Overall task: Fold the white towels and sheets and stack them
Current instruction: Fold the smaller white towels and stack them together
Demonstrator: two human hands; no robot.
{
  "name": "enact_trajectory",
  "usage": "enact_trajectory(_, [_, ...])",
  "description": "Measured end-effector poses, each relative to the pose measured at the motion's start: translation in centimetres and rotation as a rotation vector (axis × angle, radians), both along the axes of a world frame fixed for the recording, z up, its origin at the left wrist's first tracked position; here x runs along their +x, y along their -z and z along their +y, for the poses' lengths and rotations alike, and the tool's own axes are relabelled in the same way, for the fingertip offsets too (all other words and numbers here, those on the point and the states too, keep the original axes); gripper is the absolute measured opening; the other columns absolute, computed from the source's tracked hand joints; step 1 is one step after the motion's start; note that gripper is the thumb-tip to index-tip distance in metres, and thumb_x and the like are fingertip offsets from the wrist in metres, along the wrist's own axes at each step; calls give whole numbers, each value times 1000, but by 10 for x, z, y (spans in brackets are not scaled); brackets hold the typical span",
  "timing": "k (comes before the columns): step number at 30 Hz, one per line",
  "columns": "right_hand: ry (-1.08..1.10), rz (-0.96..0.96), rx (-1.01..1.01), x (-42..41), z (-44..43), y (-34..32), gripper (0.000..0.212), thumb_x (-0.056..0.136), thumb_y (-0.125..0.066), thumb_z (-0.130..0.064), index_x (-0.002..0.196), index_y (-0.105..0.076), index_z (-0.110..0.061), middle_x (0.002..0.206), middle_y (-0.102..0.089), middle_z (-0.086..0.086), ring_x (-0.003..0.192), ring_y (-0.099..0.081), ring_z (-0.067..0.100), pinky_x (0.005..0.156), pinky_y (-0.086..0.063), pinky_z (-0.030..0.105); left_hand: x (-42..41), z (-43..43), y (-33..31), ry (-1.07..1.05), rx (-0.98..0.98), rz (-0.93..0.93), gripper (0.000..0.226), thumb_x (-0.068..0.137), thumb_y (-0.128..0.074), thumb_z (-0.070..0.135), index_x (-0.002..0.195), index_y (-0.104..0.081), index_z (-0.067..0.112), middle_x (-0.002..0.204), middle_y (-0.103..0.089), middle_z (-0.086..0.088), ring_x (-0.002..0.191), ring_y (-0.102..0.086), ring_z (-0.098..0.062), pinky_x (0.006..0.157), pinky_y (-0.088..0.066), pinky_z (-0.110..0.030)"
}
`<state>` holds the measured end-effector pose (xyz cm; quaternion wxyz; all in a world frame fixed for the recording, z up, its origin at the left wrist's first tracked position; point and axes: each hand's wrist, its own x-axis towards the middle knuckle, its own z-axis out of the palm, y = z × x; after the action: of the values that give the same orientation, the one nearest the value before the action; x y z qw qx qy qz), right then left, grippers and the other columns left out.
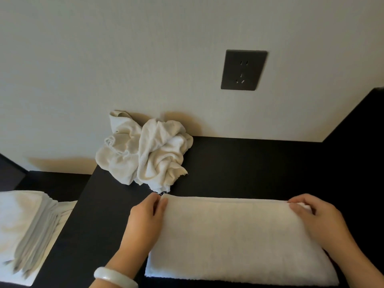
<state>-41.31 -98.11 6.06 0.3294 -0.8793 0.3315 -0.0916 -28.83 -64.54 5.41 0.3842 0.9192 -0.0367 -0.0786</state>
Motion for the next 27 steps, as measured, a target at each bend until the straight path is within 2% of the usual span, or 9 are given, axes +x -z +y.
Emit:
enact_trajectory(5, [36,-115,-28,11,-6,-8,17,94,-60,-18,81,-63,-29,82,-62,-13,78,-55,3,61,-36,21,5,-5,-7,-54,-25,-38,34,98,-48,38,70,-52,19,62,-54,2,50,-47,-5,45,-35,-18])
enact_trajectory(8, [71,-88,-63,16,4,13,16,98,-57,-16,84,-59,-25,85,-59,-8,79,-55,6,63,-36,19,7,-10,0,-68,51,33,32,101,-47,35,76,-52,15,67,-57,0,57,-53,-12,54,-43,-30])
enact_trajectory(14, [58,-50,-248,15,16,25,10,99,-50,-20,95,-59,-22,100,-56,-1,76,-50,5,60,-37,19,1,-16,0,-48,124,4,29,102,-45,32,81,-47,13,70,-57,-4,62,-56,-22,58,-47,-39])
enact_trajectory(17, [65,123,-430,16,26,15,25,95,-57,-18,120,-62,-17,124,-54,4,108,-52,19,88,-48,33,-4,-22,-11,52,294,-146,9,97,-55,19,103,-56,13,97,-57,-3,82,-57,-21,74,-53,-37])
enact_trajectory(19, [22,153,-569,21,48,3,38,90,-64,-17,128,-60,-14,135,-53,8,125,-48,26,104,-42,43,-10,-36,-15,172,404,-345,36,80,-75,12,113,-62,6,105,-59,-9,91,-59,-27,79,-53,-39])
enact_trajectory(22, [-251,-4,-576,32,97,1,46,79,-77,-12,123,-66,-7,134,-60,15,128,-54,33,105,-44,51,-23,-71,-11,440,293,-560,48,72,-81,12,118,-66,4,119,-64,-12,108,-64,-30,94,-52,-39])
enact_trajectory(23, [-352,29,-542,34,114,5,52,81,-76,-16,130,-62,-8,140,-56,14,135,-48,31,112,-38,51,-29,-82,-5,541,293,-541,48,79,-75,15,124,-64,5,129,-62,-13,120,-60,-30,103,-48,-39])
enact_trajectory(25, [-498,129,-482,35,132,23,60,100,-49,-30,154,-28,-16,163,-20,7,151,-7,20,124,3,43,-37,-91,9,637,431,-450,51,96,-43,26,145,-46,10,152,-42,-10,145,-32,-24,120,-27,-41])
enact_trajectory(27, [-497,231,-447,28,127,40,59,105,-18,-42,157,5,-24,166,8,-1,148,21,12,115,24,36,-40,-82,22,622,535,-353,59,100,-19,37,154,-29,16,161,-23,-6,150,-13,-21,122,-10,-43])
